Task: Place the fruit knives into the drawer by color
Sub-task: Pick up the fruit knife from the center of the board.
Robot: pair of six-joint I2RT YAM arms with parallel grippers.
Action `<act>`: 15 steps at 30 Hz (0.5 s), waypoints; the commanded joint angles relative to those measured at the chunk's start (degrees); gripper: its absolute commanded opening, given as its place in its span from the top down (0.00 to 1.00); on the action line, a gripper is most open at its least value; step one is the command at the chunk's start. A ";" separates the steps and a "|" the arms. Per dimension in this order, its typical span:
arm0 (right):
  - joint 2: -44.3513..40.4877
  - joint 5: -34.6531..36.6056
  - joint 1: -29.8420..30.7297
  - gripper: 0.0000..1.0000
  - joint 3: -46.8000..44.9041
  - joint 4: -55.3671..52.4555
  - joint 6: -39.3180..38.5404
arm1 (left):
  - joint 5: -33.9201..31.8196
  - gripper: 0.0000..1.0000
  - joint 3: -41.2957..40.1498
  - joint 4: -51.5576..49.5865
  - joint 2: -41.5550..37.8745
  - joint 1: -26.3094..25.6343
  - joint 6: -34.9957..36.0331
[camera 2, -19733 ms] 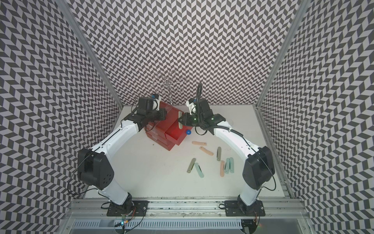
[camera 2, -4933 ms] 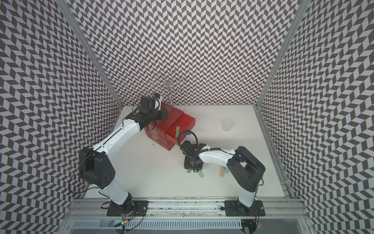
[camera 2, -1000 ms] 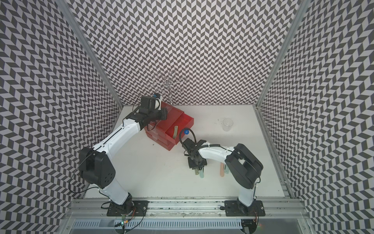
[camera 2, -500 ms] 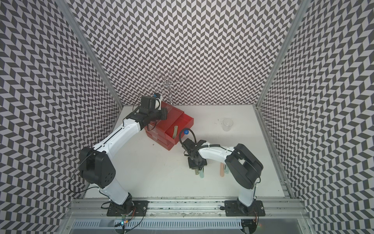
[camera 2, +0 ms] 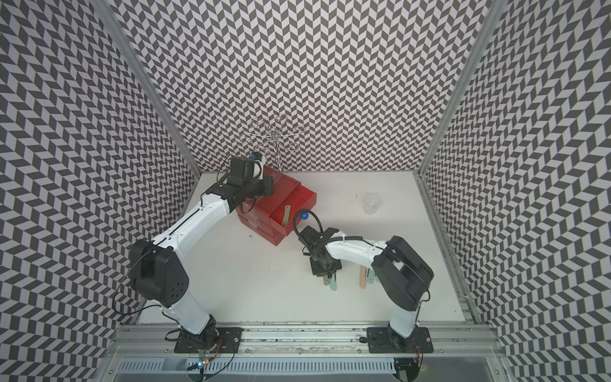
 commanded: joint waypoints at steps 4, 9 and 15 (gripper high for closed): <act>-5.74 2.93 0.20 0.86 2.75 -2.57 -0.80 | -2.32 1.00 -2.42 -10.96 4.79 0.01 0.68; -7.00 4.00 0.11 0.86 6.21 -4.73 -1.86 | -2.50 1.00 -2.38 -11.04 4.92 -0.04 0.70; -8.93 5.00 -0.91 0.86 13.95 -7.48 -3.35 | -2.76 1.00 -2.32 -11.13 5.04 -0.11 0.69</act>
